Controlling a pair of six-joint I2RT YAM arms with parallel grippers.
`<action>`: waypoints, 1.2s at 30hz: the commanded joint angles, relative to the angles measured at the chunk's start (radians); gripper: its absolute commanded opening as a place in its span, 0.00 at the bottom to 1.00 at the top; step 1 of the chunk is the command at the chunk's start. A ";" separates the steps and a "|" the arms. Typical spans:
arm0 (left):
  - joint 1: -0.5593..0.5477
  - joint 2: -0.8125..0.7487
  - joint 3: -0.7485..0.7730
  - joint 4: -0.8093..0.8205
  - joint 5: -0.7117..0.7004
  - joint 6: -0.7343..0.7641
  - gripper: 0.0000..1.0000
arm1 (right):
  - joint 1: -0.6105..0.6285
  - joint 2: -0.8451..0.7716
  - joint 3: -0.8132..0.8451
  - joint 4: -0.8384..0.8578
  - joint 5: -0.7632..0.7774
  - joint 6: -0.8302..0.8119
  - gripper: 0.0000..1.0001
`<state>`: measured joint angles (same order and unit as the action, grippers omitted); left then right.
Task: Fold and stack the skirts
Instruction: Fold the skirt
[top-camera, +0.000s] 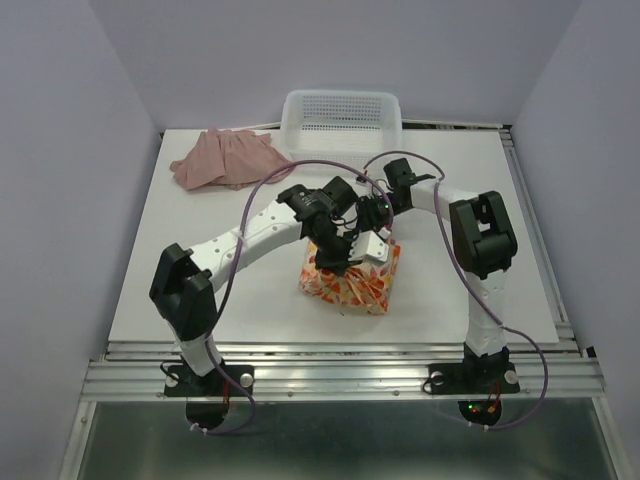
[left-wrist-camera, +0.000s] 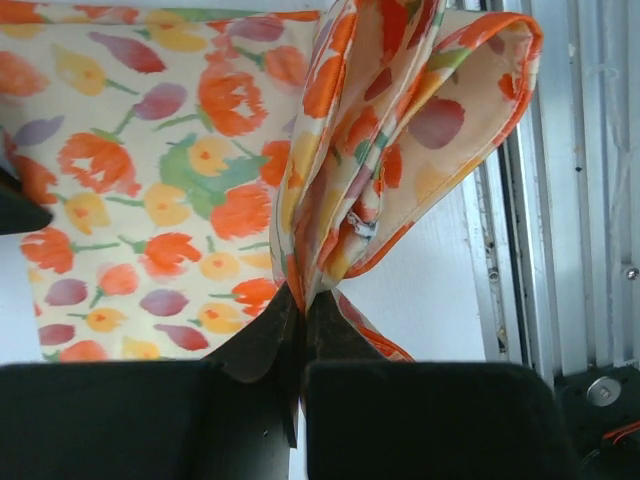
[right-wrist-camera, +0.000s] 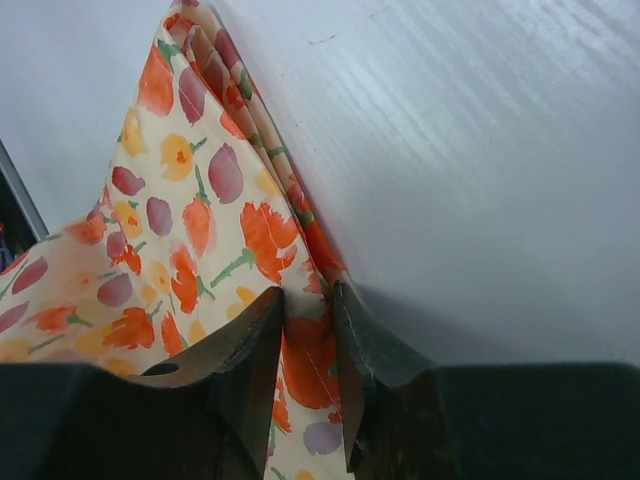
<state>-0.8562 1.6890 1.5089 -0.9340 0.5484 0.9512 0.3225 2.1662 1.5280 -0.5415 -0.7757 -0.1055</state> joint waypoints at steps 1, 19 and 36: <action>0.048 0.072 0.111 -0.032 0.001 0.052 0.00 | 0.010 -0.011 -0.045 -0.035 -0.020 -0.033 0.33; 0.147 0.305 0.274 0.014 -0.062 0.147 0.04 | 0.010 -0.016 -0.060 -0.035 -0.073 -0.020 0.33; 0.155 0.370 0.309 0.115 -0.139 0.176 0.08 | 0.010 0.003 -0.057 -0.035 -0.102 -0.011 0.33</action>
<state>-0.7094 2.0472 1.7622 -0.8555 0.4324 1.1015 0.3229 2.1620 1.4876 -0.5468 -0.8650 -0.1081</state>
